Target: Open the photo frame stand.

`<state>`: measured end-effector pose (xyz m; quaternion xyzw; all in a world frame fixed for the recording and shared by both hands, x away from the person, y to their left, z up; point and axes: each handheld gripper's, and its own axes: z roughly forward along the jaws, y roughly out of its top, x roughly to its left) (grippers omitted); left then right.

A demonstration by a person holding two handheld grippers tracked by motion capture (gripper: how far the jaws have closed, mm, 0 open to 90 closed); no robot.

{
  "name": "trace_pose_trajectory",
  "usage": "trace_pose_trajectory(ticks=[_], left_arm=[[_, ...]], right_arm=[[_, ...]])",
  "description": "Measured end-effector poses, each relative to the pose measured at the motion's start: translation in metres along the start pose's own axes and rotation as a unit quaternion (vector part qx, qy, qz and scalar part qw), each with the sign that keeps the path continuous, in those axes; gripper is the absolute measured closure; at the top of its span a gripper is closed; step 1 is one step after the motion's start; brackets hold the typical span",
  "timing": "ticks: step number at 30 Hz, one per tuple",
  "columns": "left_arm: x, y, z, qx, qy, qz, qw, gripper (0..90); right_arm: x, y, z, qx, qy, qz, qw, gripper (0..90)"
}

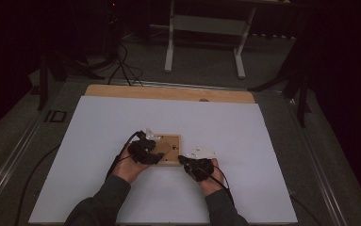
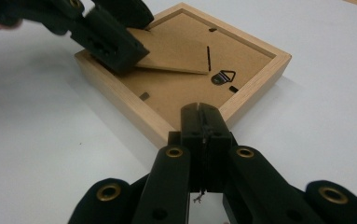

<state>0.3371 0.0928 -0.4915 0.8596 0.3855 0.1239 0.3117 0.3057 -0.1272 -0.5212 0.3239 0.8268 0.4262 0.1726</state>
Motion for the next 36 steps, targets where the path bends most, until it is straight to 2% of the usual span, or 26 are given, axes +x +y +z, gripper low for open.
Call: trace_pose_trajectory(ticks=[8,13,18,22,25,28,36], left_arm=[[-0.002,-0.002,0.000,-0.003,0.007,0.006,1.0000,48.2],[-0.003,-0.006,0.000,0.008,0.009,0.014,0.9998,44.5],[0.001,-0.007,0.000,0.014,-0.002,0.004,0.9999,49.6],[-0.001,-0.003,-0.004,0.010,0.005,0.008,0.9999,50.1],[-0.003,0.002,-0.010,-0.010,0.010,0.006,0.9999,50.0],[-0.005,0.009,-0.013,-0.018,0.012,0.006,0.9997,49.9],[-0.004,0.015,-0.009,-0.006,0.012,-0.008,0.9999,48.2]], right_arm=[[0.000,0.000,0.000,0.000,-0.001,-0.001,1.0000,89.6],[0.000,0.000,0.000,0.000,-0.001,-0.001,1.0000,89.6],[0.000,0.000,0.000,-0.001,-0.001,-0.002,1.0000,89.6],[0.000,0.000,0.000,0.000,-0.001,-0.001,1.0000,89.6],[0.000,0.000,0.000,0.000,-0.001,-0.001,1.0000,89.7],[0.000,0.000,0.000,-0.001,-0.001,-0.002,1.0000,89.6],[0.000,0.000,0.000,0.000,0.000,-0.003,1.0000,89.7]])
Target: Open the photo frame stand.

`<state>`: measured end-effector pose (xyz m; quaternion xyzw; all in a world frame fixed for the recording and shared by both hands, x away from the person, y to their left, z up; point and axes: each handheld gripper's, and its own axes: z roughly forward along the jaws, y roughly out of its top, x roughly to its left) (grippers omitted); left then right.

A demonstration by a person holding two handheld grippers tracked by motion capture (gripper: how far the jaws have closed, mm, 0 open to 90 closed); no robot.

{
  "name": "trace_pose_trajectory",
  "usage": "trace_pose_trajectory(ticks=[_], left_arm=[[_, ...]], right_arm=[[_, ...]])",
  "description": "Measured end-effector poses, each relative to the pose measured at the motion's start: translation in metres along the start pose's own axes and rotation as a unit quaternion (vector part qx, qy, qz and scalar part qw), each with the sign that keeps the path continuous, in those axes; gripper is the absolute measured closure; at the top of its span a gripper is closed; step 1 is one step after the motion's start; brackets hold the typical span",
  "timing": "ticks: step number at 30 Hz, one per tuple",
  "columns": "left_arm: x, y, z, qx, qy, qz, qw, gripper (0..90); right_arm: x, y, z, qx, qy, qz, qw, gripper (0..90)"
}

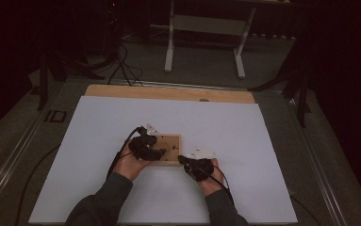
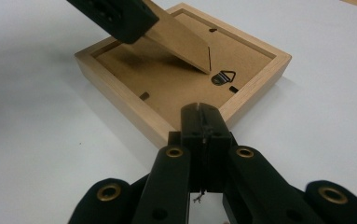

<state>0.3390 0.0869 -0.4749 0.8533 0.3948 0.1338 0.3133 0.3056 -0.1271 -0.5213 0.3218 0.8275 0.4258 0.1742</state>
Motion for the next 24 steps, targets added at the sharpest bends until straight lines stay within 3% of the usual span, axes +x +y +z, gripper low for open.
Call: trace_pose_trajectory(ticks=[5,17,24], left_arm=[[0.002,-0.001,0.004,0.014,0.004,-0.017,0.9998,42.8],[0.007,-0.004,0.011,0.029,-0.034,-0.040,0.9982,39.8],[0.012,-0.003,0.011,0.025,-0.062,-0.072,0.9952,44.1]], right_arm=[[0.000,0.000,0.000,0.000,0.000,0.000,1.0000,89.7],[0.000,0.000,0.000,0.000,-0.001,-0.001,1.0000,89.7],[0.000,0.000,0.000,-0.001,0.000,0.000,1.0000,89.6]])
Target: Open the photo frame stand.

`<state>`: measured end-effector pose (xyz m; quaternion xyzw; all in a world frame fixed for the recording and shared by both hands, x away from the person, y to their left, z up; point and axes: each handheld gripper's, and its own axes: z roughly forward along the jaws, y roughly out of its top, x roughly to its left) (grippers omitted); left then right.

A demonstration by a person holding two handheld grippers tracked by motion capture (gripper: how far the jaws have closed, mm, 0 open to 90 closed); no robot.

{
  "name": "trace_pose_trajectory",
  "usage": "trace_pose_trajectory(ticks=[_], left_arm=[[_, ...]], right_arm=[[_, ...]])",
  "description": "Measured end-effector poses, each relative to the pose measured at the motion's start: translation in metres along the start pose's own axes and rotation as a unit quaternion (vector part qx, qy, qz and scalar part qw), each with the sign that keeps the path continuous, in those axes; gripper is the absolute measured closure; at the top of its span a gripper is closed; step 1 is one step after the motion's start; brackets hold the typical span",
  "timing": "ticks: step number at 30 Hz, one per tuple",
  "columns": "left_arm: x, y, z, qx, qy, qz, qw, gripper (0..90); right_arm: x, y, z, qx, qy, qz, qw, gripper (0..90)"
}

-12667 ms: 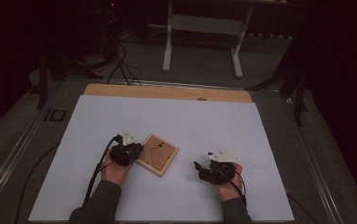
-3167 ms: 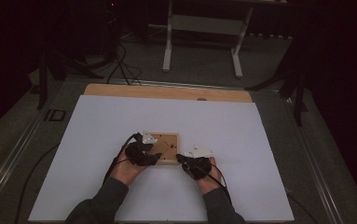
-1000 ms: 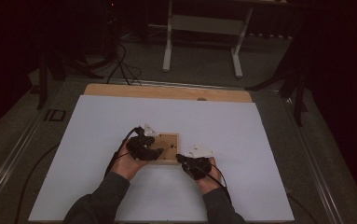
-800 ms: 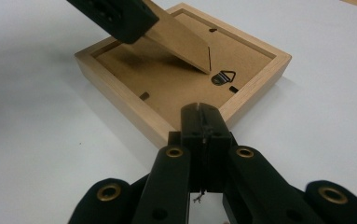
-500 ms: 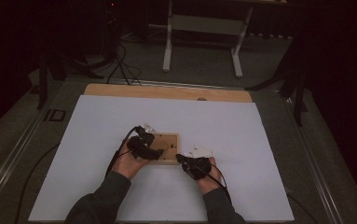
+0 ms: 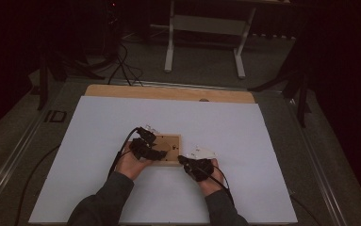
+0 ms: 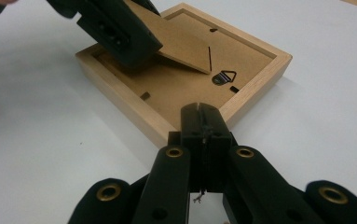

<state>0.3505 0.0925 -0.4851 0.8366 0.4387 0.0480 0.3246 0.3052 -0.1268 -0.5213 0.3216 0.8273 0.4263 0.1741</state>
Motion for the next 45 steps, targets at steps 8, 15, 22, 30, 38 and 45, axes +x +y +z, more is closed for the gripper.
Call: trace_pose_trajectory(ticks=[8,15,22,30,38,45], left_arm=[[0.005,0.001,-0.002,-0.005,-0.016,-0.025,0.9996,48.4],[0.012,0.002,-0.003,-0.006,-0.037,-0.049,0.9981,50.8],[0.012,0.003,-0.002,0.002,-0.031,-0.053,0.9981,52.8],[0.006,0.003,-0.003,-0.003,-0.007,-0.032,0.9995,53.0],[-0.001,0.002,-0.005,-0.014,0.008,-0.011,0.9998,53.0],[-0.008,0.000,-0.008,-0.029,0.023,0.012,0.9993,53.0]], right_arm=[[0.000,0.000,0.000,0.000,0.001,-0.002,1.0000,89.6],[0.000,0.000,0.000,0.000,0.002,-0.001,1.0000,89.6],[0.000,0.000,0.000,0.000,0.002,0.000,1.0000,89.6],[-0.001,0.001,0.000,0.002,0.004,0.002,1.0000,87.9],[-0.005,0.005,-0.004,-0.003,0.007,0.006,1.0000,76.5],[-0.008,0.012,-0.012,-0.013,0.009,0.006,0.9999,66.3]])
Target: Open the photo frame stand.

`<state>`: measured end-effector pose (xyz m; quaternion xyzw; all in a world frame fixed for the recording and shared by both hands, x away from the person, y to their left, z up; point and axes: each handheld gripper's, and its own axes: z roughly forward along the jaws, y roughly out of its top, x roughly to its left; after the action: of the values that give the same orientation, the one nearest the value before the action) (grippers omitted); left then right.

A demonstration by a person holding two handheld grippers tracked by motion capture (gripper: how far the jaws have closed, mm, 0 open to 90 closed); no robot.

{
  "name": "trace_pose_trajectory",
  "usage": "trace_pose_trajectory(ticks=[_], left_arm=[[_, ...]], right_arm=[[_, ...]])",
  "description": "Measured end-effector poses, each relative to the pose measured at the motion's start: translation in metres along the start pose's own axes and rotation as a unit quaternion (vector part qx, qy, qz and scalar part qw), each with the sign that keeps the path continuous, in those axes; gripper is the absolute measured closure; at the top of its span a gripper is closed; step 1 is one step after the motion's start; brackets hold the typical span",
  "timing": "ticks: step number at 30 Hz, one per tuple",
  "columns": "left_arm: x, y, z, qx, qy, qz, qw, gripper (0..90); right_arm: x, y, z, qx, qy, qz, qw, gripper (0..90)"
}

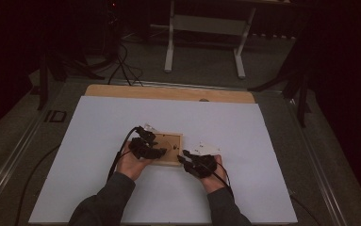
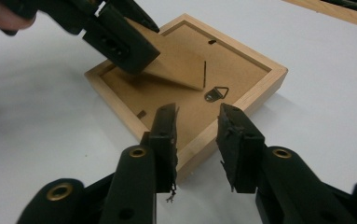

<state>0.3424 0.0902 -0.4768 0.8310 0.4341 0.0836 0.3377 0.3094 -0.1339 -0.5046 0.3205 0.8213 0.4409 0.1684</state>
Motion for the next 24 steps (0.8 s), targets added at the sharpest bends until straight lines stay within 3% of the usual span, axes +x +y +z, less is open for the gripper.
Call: trace_pose_trajectory(ticks=[8,17,24], left_arm=[[-0.006,-0.003,-0.004,-0.017,0.020,0.020,0.9994,53.0],[-0.010,-0.013,-0.005,-0.040,0.031,0.024,0.9984,53.0],[-0.013,-0.014,-0.006,-0.046,0.038,0.032,0.9977,53.0]], right_arm=[[-0.006,0.004,-0.006,-0.001,0.004,0.015,0.9999,62.0],[-0.019,0.013,-0.018,-0.013,-0.010,0.035,0.9992,60.5],[-0.024,0.023,-0.026,-0.022,-0.015,0.031,0.9992,59.6]])
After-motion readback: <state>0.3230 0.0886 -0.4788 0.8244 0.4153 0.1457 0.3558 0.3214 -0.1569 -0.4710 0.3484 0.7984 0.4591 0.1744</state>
